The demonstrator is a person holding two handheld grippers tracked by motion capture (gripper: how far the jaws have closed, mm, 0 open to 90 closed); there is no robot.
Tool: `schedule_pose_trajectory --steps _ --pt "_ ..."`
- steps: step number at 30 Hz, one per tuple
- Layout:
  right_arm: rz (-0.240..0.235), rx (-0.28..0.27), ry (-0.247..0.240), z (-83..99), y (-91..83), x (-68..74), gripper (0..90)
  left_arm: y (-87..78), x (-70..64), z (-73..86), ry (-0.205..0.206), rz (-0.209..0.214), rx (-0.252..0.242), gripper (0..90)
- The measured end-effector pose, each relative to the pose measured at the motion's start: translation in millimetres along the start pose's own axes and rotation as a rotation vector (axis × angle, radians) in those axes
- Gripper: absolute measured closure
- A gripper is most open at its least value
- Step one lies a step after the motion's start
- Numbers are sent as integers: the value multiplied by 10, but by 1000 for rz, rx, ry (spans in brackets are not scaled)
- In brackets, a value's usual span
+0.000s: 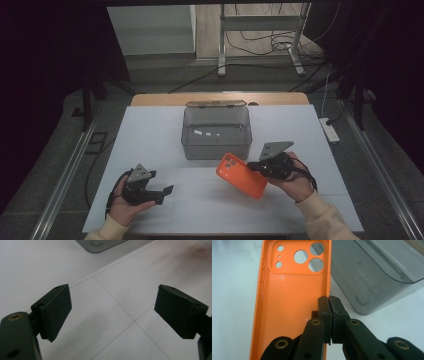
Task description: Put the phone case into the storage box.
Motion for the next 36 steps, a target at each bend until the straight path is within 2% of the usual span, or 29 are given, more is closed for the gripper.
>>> schedule_pose_trajectory --steps 2,13,14,21,36 --pt "10 -4 23 2 -6 -15 884 -1 1 -1 1 0 -1 143" --pt "42 -13 73 -16 -41 -50 884 0 -1 -4 -4 -2 -5 143" --pt "54 -8 96 -14 -45 -60 884 -3 -1 -6 -1 0 -5 143" --pt "76 -13 129 -24 -44 -63 884 -6 -2 -14 -4 2 -9 144" --pt "89 -17 153 -44 -8 -6 884 -14 0 -38 -14 13 -24 144"
Point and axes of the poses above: each handheld gripper's, and its own axes: y roughly forward along the jaws, z roughly out of its underside, x roughly to its left, the point moved 10 cm from there along y, roughly forward along the jaws, and after that the axes turned 15 degrees about z, right-handed, at the moved point
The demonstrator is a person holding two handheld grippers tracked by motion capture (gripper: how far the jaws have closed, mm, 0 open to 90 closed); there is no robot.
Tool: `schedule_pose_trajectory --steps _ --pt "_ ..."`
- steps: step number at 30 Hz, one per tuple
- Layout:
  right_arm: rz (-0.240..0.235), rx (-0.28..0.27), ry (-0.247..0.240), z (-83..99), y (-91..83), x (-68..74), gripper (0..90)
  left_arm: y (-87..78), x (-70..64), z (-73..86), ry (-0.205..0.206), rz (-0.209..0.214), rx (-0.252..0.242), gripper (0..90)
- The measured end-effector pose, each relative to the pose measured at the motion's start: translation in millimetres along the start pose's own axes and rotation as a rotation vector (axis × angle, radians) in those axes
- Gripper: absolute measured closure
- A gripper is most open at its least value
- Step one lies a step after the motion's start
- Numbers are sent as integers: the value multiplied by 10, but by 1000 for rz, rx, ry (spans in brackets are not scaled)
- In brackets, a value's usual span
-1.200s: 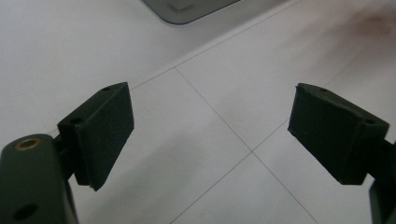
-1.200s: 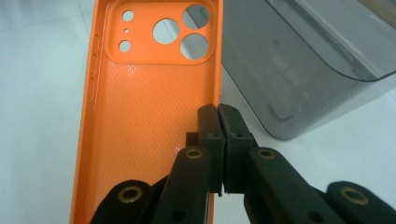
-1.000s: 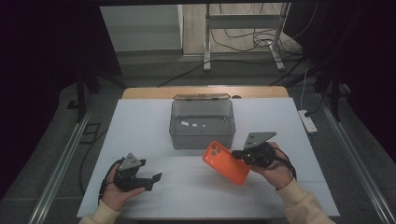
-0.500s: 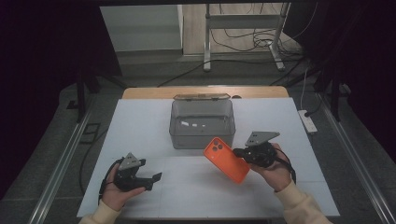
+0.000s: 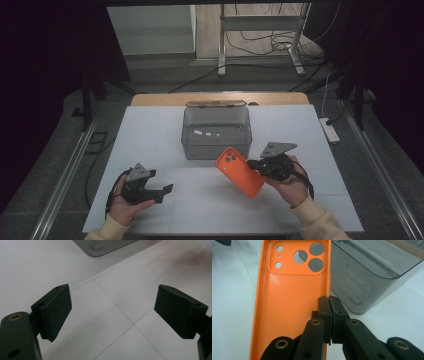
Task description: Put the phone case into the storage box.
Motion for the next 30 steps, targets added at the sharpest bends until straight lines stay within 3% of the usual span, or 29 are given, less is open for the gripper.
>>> schedule_pose_trajectory --steps 8,11,23,30 --pt "-6 4 4 11 28 32 884 -12 -29 -24 2 6 -9 144" --pt "-9 6 0 14 41 47 884 -3 -63 -57 -17 28 -16 143" --pt "10 -13 -29 -28 19 58 884 18 -238 -364 -6 93 -36 144" --pt "17 -17 -33 -39 5 51 884 64 -311 -493 22 95 -39 138"
Point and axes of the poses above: each handheld gripper's, and its own axes: y roughly forward along the jaws, z roughly out of its underside, x roughly to its left, the point moved 10 cm from there along y, roughly forward along the jaws, and after that the axes turned 15 degrees about z, right-handed, at the moved point
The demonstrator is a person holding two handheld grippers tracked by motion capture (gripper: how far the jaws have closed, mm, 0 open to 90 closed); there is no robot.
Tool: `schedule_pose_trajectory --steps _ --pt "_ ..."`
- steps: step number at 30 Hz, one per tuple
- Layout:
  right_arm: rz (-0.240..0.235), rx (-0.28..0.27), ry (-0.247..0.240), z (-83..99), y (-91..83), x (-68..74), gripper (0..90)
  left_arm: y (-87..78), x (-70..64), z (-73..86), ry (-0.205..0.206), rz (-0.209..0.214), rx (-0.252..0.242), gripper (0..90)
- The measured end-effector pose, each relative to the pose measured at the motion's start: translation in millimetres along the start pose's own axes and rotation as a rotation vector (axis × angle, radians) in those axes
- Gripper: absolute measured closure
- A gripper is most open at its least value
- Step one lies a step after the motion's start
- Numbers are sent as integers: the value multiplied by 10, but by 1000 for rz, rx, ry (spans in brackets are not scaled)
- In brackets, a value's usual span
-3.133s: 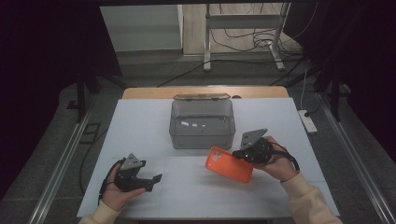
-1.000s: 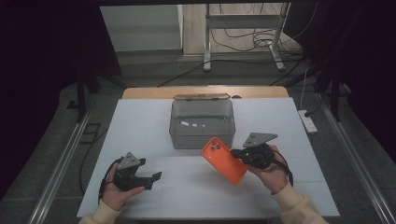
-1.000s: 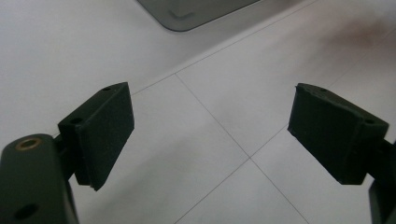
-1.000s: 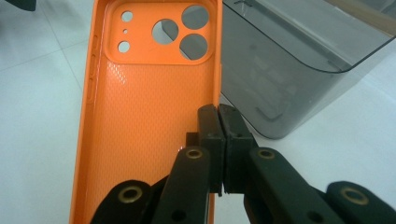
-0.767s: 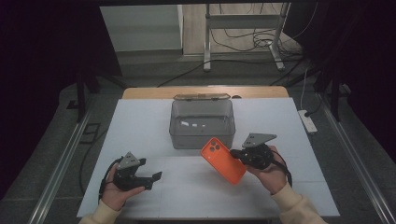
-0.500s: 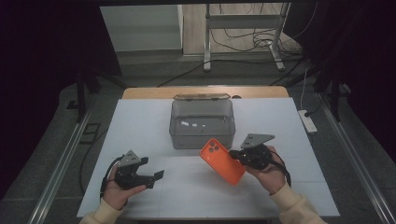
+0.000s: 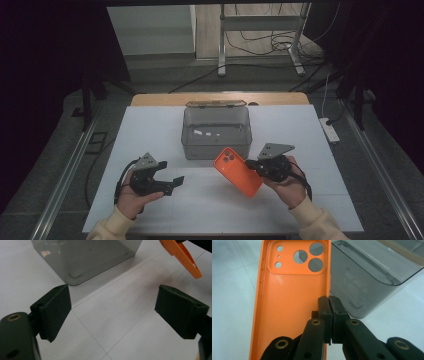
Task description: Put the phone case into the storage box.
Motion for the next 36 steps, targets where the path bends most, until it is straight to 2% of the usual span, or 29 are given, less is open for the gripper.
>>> schedule_pose_trajectory --steps 18,36 --pt "12 5 -11 11 33 22 885 95 -80 -108 -3 38 15 148" --pt "18 6 -32 13 48 46 885 298 -164 -234 -3 73 46 158"
Point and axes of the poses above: each handheld gripper's, and its own axes: y roughly forward along the jaws, z roughly out of its underside, x roughly to its left, the point moved 10 cm from there along y, roughly forward along the jaws, and after that the axes turned 15 degrees about z, right-handed, at the moved point
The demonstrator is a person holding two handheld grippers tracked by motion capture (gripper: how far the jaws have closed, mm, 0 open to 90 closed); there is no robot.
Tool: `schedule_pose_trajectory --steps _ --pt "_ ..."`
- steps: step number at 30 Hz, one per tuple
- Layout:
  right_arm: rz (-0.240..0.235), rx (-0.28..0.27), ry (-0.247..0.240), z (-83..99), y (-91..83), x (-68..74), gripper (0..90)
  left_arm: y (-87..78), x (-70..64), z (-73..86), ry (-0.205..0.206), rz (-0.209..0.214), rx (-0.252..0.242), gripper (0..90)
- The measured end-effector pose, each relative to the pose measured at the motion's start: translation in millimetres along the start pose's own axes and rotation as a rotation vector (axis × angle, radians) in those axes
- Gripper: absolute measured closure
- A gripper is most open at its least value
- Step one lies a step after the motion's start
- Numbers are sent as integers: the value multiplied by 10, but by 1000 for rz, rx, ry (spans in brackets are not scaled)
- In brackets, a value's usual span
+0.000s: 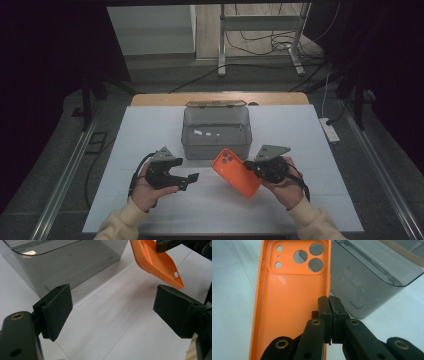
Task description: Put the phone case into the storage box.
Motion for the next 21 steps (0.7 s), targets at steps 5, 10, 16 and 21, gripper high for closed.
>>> schedule_pose_trajectory --steps 5,10,16,21 --pt "-2 -2 0 -2 0 7 885 20 -27 -44 3 11 -3 159" --pt "-2 -1 -4 -2 4 14 885 56 -49 -74 8 19 4 158" --pt "-2 -2 -5 0 5 18 885 82 -73 -104 12 26 9 157" --pt "-3 -3 -6 -4 10 28 885 104 -87 -127 14 33 10 157"
Point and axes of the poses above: each handheld gripper's, and its own axes: y roughly forward along the jaws, z roughly out of its underside, x roughly to its left, the point moved 10 cm from there along y, roughly forward along the jaws, and after that the axes turned 15 degrees about z, right-handed, at the moved point
